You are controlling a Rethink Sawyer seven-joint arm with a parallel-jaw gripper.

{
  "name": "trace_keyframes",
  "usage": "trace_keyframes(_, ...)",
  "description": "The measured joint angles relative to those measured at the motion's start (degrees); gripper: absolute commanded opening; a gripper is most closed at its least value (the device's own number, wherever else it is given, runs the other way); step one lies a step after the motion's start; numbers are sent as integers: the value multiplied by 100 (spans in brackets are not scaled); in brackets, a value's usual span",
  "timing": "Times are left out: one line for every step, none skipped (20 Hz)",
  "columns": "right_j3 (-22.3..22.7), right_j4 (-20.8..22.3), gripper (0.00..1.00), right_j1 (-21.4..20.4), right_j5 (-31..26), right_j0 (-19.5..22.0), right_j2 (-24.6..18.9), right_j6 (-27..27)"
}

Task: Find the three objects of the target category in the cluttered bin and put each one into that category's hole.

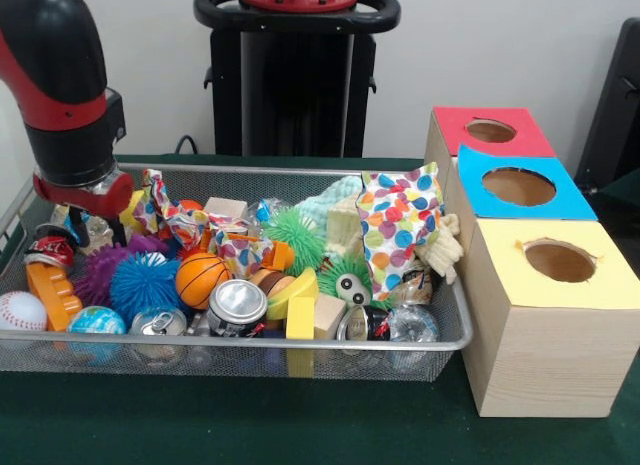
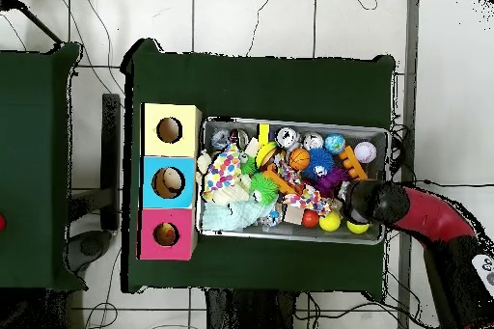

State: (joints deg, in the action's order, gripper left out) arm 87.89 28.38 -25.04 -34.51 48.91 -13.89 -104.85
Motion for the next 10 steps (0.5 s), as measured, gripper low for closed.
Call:
trace_keyframes(-8, 11, 100, 7, 0, -9, 1, 0)
trace_keyframes(-16, 21, 100, 15, 0, -18, 2, 0)
trace_keyframes(-21, 35, 100, 18, 0, -28, 2, 0)
trace_keyframes(-23, 55, 100, 18, 1, -40, 3, 0)
trace_keyframes(-23, 75, 100, 18, 2, -49, 3, 0)
trace_keyframes(-23, 100, 100, 18, 2, -59, 2, 0)
trace_keyframes(-24, 126, 100, 18, 2, -67, 2, 0)
trace_keyframes(-24, 148, 100, 19, 4, -71, 2, 0)
trace_keyframes(-24, 166, 100, 21, 4, -72, 1, 0)
trace_keyframes(-26, 184, 100, 25, 5, -71, 1, 0)
